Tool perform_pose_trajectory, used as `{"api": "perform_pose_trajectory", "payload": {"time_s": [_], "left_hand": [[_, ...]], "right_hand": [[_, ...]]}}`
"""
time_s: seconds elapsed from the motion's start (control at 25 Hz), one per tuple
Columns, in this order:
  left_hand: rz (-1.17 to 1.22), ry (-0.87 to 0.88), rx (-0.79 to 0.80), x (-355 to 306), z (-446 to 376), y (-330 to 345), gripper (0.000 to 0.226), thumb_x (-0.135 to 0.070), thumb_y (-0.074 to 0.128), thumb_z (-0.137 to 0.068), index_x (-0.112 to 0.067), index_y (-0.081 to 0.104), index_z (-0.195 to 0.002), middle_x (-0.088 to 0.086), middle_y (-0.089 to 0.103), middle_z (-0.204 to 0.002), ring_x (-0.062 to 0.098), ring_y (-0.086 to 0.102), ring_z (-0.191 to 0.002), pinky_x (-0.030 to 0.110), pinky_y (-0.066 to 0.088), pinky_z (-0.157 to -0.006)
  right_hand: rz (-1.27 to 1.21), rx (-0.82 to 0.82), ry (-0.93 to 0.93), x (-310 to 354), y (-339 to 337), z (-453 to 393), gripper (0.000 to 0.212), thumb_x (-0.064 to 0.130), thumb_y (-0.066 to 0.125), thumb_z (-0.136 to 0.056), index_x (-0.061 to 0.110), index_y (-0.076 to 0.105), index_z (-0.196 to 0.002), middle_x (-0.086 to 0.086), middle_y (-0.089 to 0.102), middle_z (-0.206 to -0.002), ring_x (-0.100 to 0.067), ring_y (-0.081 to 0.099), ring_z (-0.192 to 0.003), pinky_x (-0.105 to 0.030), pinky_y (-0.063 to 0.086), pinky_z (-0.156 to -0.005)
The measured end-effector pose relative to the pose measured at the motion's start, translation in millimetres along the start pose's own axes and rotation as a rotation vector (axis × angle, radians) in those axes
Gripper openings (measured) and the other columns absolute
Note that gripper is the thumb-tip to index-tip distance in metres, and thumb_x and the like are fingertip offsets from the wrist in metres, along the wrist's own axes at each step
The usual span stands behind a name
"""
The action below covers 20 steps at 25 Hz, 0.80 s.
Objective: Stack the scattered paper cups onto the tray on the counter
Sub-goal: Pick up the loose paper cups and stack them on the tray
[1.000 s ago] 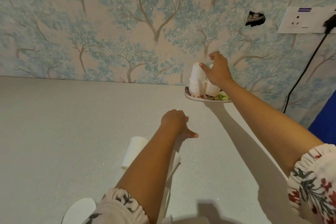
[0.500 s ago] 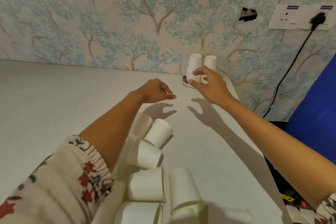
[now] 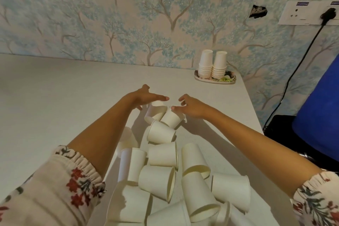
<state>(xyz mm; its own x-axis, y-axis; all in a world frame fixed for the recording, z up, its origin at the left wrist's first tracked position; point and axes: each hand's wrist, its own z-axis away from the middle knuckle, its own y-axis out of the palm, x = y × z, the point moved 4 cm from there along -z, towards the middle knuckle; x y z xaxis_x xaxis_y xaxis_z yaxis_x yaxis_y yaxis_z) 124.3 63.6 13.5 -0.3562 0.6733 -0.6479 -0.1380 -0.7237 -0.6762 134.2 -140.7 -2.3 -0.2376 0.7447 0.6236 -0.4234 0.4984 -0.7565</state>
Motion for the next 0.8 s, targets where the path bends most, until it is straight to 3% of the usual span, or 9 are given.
{"api": "perform_pose_trajectory", "payload": {"time_s": [0.08,0.24,0.4,0.6,0.72,0.8], "left_hand": [[-0.043,-0.029,0.000,2.4,6.3,7.3,0.123,-0.057,0.080,-0.068,-0.020,0.002,-0.155,0.019,0.033,-0.154,0.041,0.049,-0.128,0.052,0.046,-0.094],[-0.075,-0.026,-0.050,10.5,9.7,22.3,0.126,-0.046,0.084,-0.070,-0.020,-0.006,-0.155,0.019,0.034,-0.153,0.041,0.053,-0.123,0.044,0.044,-0.082],[-0.033,0.038,-0.099,14.9,7.9,32.1,0.127,-0.036,0.087,-0.068,-0.015,-0.004,-0.155,0.020,0.038,-0.151,0.038,0.046,-0.131,0.044,0.042,-0.102],[0.025,0.298,-0.169,-12.2,10.0,38.2,0.127,-0.028,0.090,-0.066,-0.023,-0.001,-0.155,0.017,0.056,-0.130,0.036,0.057,-0.117,0.044,0.048,-0.095],[-0.017,0.458,-0.202,-36.7,13.5,45.2,0.126,-0.028,0.091,-0.064,-0.028,0.003,-0.154,0.003,0.060,-0.103,0.028,0.063,-0.103,0.033,0.047,-0.084],[-0.034,0.525,-0.225,-49.3,13.5,49.8,0.127,-0.030,0.091,-0.063,-0.029,0.003,-0.154,0.002,0.060,-0.101,0.026,0.063,-0.099,0.030,0.046,-0.082]], "right_hand": [[-0.038,0.052,0.066,-4.2,7.7,-0.3,0.058,0.048,0.057,-0.094,0.013,0.043,-0.138,-0.010,0.053,-0.136,-0.026,0.058,-0.115,-0.037,0.050,-0.092],[-0.114,-0.004,-0.014,-3.8,-4.2,4.1,0.033,0.021,0.053,-0.099,0.007,0.057,-0.129,-0.013,0.056,-0.131,-0.024,0.056,-0.105,-0.037,0.051,-0.085],[-0.139,-0.132,-0.010,-11.9,-36.3,8.9,0.033,0.016,0.046,-0.100,0.009,0.057,-0.131,-0.012,0.056,-0.131,-0.027,0.054,-0.113,-0.036,0.045,-0.087],[-0.259,-0.515,-0.107,-13.8,-74.0,17.4,0.027,0.011,0.041,-0.102,0.008,0.056,-0.125,-0.012,0.059,-0.125,-0.021,0.053,-0.106,-0.028,0.038,-0.081],[-0.225,-0.565,-0.211,-11.3,-70.4,19.7,0.023,0.008,0.045,-0.102,0.006,0.058,-0.120,-0.013,0.062,-0.123,-0.025,0.057,-0.109,-0.026,0.039,-0.080],[-0.188,-0.532,-0.256,-11.3,-64.0,19.1,0.022,0.010,0.046,-0.102,0.007,0.058,-0.121,-0.011,0.062,-0.121,-0.024,0.058,-0.108,-0.025,0.040,-0.082]]}}
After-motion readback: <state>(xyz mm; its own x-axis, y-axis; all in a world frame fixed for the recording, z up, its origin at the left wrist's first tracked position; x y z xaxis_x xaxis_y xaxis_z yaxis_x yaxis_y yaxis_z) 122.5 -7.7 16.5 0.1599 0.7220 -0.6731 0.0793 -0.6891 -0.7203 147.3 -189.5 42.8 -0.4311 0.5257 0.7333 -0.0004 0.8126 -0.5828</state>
